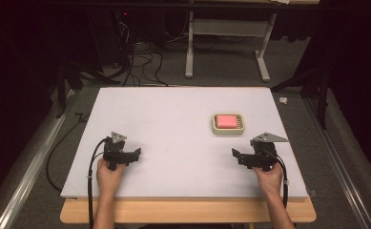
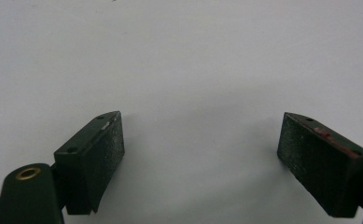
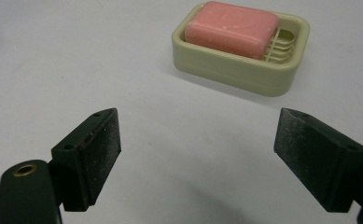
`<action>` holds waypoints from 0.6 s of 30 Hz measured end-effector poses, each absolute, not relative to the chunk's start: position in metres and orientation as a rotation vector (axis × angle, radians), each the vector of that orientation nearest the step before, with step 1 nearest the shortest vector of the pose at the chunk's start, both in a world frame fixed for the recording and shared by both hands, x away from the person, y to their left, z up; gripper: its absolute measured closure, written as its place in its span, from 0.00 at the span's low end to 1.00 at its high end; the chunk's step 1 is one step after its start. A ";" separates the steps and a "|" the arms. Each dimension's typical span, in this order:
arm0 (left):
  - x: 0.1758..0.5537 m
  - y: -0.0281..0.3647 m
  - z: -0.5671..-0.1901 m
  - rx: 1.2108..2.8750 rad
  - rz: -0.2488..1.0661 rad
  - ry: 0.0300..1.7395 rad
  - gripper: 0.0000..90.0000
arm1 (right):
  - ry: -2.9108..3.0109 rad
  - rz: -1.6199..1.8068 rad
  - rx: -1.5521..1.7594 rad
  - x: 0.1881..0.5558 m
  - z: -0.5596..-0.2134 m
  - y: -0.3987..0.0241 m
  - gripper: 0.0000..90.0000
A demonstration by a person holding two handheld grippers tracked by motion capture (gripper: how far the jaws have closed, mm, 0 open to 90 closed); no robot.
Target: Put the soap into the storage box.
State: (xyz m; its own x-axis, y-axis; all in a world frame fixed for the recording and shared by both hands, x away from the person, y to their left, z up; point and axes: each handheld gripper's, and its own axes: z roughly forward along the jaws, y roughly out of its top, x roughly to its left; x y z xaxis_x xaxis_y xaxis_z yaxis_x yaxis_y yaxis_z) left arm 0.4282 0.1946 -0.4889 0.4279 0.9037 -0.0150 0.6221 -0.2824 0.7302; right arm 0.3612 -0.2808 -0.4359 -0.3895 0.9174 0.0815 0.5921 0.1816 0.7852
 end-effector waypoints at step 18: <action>0.428 0.195 -0.489 2.013 0.539 1.284 0.17 | 2.092 1.011 1.423 0.365 -0.452 -0.271 0.17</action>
